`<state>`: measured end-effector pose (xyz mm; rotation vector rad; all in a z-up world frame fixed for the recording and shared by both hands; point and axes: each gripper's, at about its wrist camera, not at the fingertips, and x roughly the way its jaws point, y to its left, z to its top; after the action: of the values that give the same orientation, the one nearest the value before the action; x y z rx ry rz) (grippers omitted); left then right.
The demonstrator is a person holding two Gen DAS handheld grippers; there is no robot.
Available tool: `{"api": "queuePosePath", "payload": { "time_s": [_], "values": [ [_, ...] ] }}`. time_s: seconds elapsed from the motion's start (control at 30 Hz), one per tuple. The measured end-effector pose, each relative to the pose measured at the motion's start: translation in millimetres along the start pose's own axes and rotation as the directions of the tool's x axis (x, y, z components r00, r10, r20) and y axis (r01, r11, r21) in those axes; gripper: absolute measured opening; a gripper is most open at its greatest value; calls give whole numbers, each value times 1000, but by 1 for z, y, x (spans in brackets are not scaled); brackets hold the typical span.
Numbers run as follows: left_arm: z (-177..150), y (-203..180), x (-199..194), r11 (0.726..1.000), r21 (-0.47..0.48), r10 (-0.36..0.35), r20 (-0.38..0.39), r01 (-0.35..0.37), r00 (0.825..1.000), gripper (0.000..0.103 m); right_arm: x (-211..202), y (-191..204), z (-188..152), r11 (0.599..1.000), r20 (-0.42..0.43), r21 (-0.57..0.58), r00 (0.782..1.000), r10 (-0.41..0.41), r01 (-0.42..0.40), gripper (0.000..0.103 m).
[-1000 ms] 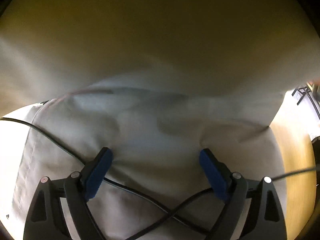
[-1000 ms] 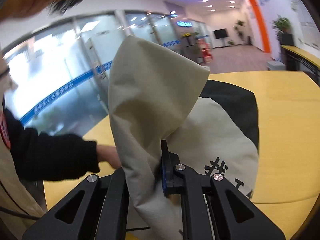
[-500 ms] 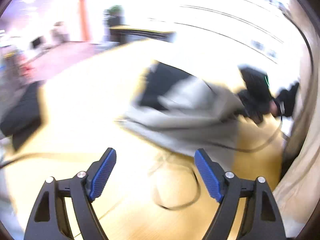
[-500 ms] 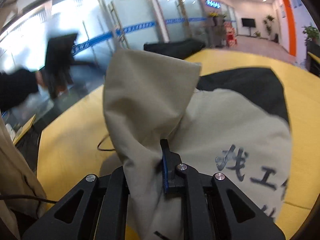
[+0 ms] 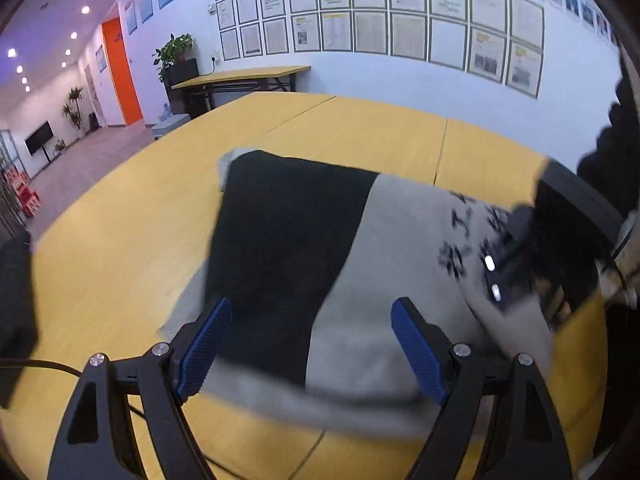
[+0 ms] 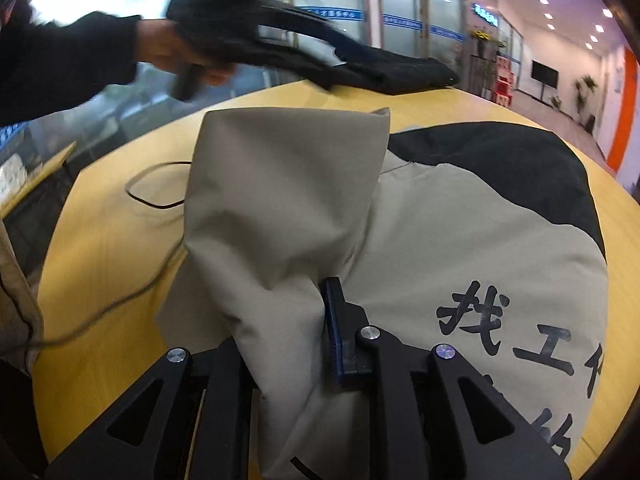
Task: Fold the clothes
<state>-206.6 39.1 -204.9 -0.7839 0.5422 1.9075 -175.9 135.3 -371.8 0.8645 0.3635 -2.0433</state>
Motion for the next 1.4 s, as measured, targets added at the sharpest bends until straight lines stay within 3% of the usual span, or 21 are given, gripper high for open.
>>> {"api": "queuePosePath", "payload": {
  "time_s": [0.13,0.17,0.3,0.4,0.57,0.67,0.73,0.8,0.87,0.9,1.0,1.13,1.23,1.3,1.33,1.4],
  "values": [
    [13,15,35,993,-75,-88,81,94,993,86,8,-1,-10,1000,-9,-23,1000,10,-10,18],
    [13,16,45,988,-88,-124,58,129,991,86,8,-3,-11,1000,-9,-18,1000,15,-15,18],
    [-5,-16,69,978,65,-194,-70,199,978,86,3,-8,-15,1000,-34,-9,999,29,-29,18],
    [-15,-30,73,969,101,-218,-81,225,973,87,-5,-13,-20,998,-71,-31,996,54,-56,19],
    [-14,-43,83,967,138,-208,-69,216,976,89,-62,-33,-24,997,-98,10,992,75,-75,46],
    [-10,-43,89,966,140,-212,-60,218,975,89,-106,-43,-33,1000,-108,-6,994,-16,15,58],
    [-6,-43,92,965,137,-219,-58,225,974,89,-123,-46,-43,995,-133,-53,987,-96,89,59],
    [-1,-42,97,964,136,-221,-61,228,973,90,-122,-38,-52,975,-137,-165,975,-174,151,61],
    [3,-43,104,965,135,-219,-66,227,973,91,-111,-28,-59,944,-119,-262,964,-237,200,78],
    [2,-44,110,965,134,-218,-66,225,974,91,-108,-24,-59,932,-100,-284,959,-264,227,80],
    [4,-45,122,967,125,-216,-66,223,974,91,-107,-20,-63,908,-61,-302,944,-323,291,78],
    [6,-43,129,967,126,-215,-58,221,975,91,-118,-35,-73,870,-69,-290,898,-434,398,78],
    [5,-44,134,970,124,-204,-45,208,978,91,-100,-45,-66,867,-48,-260,892,-450,424,76],
    [1,-46,133,971,134,-192,-42,196,981,91,-82,-46,-62,856,-28,-264,883,-468,445,61],
    [-1,-47,133,971,144,-184,-42,189,982,92,-76,-48,-60,857,-32,-249,881,-473,451,46],
    [0,-46,135,970,154,-184,-43,189,982,92,-77,-61,-59,875,-43,-144,881,-472,462,37]
  ]
}}
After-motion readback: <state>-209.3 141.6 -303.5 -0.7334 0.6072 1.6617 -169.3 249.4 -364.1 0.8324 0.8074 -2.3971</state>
